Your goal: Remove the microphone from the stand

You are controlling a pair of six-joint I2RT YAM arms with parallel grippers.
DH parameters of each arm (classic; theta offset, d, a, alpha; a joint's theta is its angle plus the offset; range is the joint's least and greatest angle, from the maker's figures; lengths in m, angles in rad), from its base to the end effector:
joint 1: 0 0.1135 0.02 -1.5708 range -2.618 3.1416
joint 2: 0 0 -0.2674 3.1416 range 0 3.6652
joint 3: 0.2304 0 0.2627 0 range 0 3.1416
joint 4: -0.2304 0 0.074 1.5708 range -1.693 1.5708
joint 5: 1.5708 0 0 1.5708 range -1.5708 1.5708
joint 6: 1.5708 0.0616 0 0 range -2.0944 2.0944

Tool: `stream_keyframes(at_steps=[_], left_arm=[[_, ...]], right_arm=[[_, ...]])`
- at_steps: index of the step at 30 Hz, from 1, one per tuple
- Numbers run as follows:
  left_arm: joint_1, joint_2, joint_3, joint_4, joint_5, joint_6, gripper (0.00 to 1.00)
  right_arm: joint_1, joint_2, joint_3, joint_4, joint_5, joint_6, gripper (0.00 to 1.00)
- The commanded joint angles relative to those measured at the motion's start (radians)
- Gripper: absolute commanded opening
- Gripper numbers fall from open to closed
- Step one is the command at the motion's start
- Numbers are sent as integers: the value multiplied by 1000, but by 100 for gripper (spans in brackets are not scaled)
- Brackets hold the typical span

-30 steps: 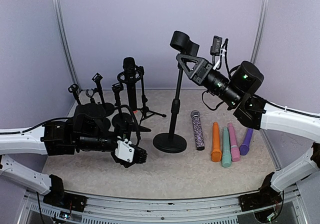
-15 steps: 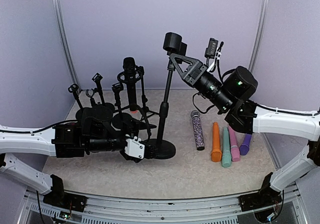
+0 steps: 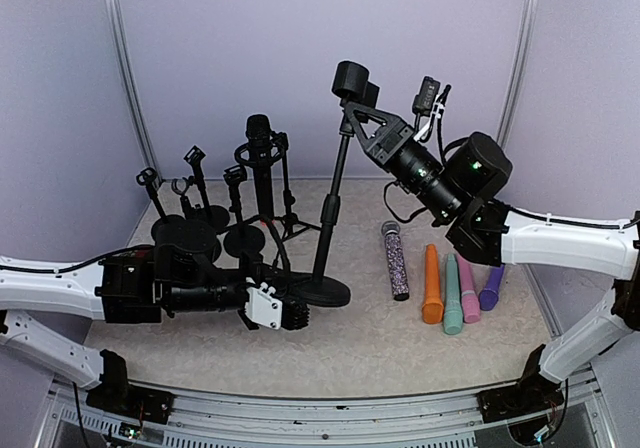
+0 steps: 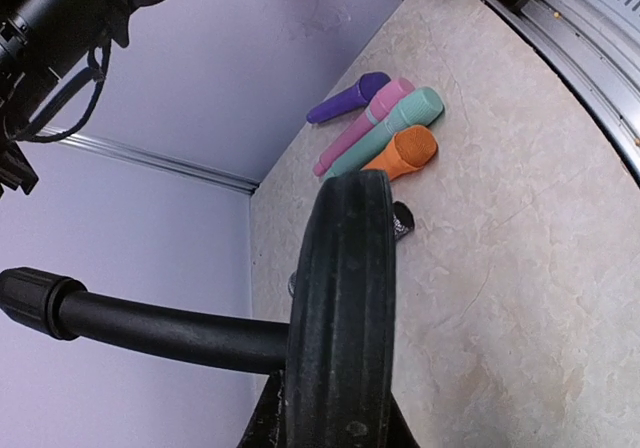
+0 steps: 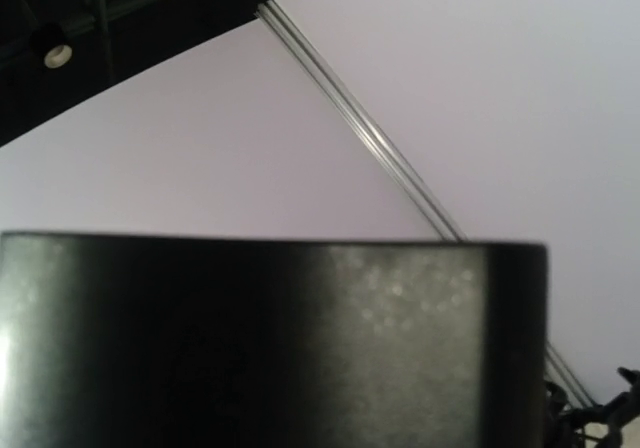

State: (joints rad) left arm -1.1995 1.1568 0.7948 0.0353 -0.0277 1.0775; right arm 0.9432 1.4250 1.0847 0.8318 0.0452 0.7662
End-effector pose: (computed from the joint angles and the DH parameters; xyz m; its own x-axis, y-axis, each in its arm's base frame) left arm 0.1109 -0.2801 0.2803 0.7569 0.4826 -0.4407 0.5391 -0.0801 0.8384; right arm 0.2147 0.2912 0.4132 -0.3448 0.7044 -0.6205 -0.7580 0.1810 0.6267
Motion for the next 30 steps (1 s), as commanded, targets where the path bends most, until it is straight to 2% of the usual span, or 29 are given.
stream_keyframes(at_steps=[1, 3, 5, 6, 9, 12, 17, 20, 30], left_arm=[[22, -9, -11, 66, -48, 4, 0], [26, -11, -14, 86, -68, 47, 0], [30, -14, -25, 111, -91, 116, 0], [33, -16, -34, 134, -101, 153, 0], [51, -16, -58, 208, -124, 246, 0], [64, -10, -60, 239, -130, 310, 0], [67, 1, -60, 264, -103, 388, 0], [69, 15, -46, 267, -95, 411, 0], [73, 47, 5, 226, -98, 394, 0]], right_arm=[[22, 2, 65, -10, -93, 7, 27], [22, -16, 45, -73, -100, 5, 47], [23, -47, 10, -154, -83, 11, 63], [22, -63, -7, -206, -76, 14, 68], [23, -116, -56, -356, -59, 38, 74], [27, -156, -108, -483, -46, 61, 76], [41, -171, -135, -590, -39, 54, 78], [55, -164, -127, -595, -44, 29, 77], [94, -76, -19, -569, -80, -76, 58]])
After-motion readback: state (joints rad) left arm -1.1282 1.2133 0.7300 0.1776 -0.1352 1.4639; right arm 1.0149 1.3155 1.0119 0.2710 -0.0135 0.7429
